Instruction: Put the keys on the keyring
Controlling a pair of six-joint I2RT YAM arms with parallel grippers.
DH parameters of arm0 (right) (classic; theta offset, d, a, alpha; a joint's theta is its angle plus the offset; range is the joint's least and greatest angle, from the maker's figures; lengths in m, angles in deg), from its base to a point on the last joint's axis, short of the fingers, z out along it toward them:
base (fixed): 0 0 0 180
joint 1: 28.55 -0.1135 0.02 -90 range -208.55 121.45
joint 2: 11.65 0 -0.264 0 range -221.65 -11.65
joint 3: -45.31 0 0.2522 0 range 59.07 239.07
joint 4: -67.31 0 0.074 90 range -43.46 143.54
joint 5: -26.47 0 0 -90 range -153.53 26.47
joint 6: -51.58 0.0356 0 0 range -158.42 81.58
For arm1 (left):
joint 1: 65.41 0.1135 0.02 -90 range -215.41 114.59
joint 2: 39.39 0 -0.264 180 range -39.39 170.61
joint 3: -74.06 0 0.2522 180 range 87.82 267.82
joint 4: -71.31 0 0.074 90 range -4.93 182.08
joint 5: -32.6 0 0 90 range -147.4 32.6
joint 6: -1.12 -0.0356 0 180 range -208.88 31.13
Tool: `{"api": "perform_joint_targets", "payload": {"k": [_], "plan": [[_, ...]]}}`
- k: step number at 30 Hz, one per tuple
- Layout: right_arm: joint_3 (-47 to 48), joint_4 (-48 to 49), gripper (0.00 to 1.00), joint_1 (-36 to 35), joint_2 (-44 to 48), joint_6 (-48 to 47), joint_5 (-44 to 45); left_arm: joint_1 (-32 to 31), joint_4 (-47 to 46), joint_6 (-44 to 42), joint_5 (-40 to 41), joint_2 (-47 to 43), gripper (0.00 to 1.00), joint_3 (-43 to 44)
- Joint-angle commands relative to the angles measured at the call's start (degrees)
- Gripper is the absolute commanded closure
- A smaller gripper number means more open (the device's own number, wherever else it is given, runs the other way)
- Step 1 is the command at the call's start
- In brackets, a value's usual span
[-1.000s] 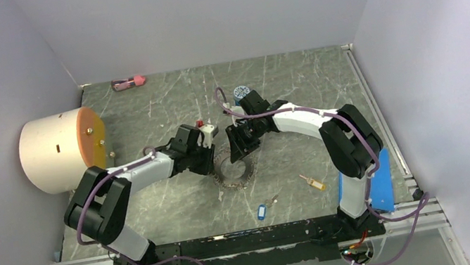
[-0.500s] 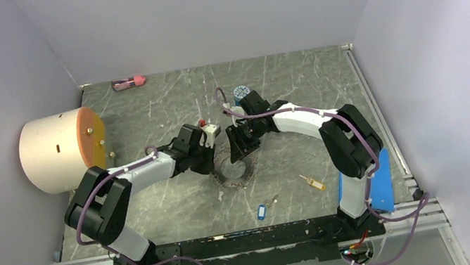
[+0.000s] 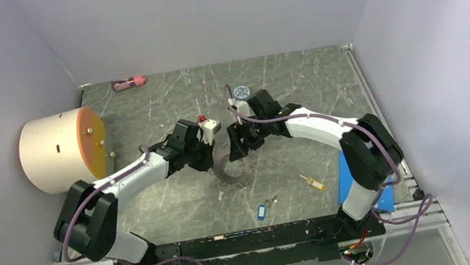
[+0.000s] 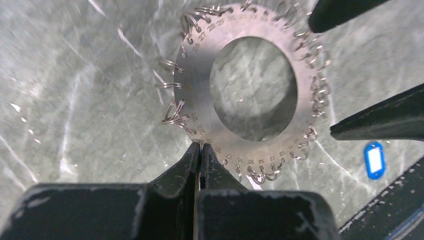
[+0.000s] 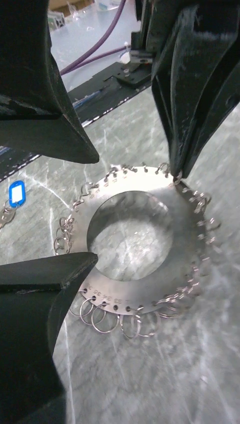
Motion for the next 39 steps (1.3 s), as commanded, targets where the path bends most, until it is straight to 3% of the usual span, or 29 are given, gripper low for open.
{"api": "perform_joint_targets", "payload": {"k": [1,9,15,18,23,28,37,39], "plan": [[-1.32,8.54,0.29,0.44,7.28,-1.86,0.14,-0.26,2.15,-3.84,-4.03,-5.82,0.97,4.75],[-6.61,20.20,0.28,1.39,12.82,-1.31,-2.91,-0.25,12.77,-10.16,-8.34,-8.69,0.97,12.72],[-19.16,42.26,0.28,1.46,20.16,-3.82,-9.47,-0.26,22.99,-14.19,-10.86,-10.53,0.98,20.14],[-21.75,50.10,0.29,1.37,21.59,-6.22,-15.02,-0.26,22.72,-15.37,-14.83,-11.86,0.97,20.78],[-20.39,51.68,0.33,1.06,20.78,-7.44,-19.36,-0.26,19.87,-17.39,-20.50,-14.24,0.98,19.69],[-21.12,57.81,0.44,-0.97,20.64,-6.94,-20.43,-0.25,14.83,-18.94,-25.82,-17.33,0.97,16.72],[-21.69,59.45,0.59,-2.57,19.85,-9.23,-22.49,-0.26,10.09,-20.44,-29.28,-20.92,0.97,12.88],[-21.49,59.58,0.67,-2.62,19.44,-9.29,-23.34,-0.26,9.05,-20.15,-30.30,-21.47,0.97,12.38]]}}
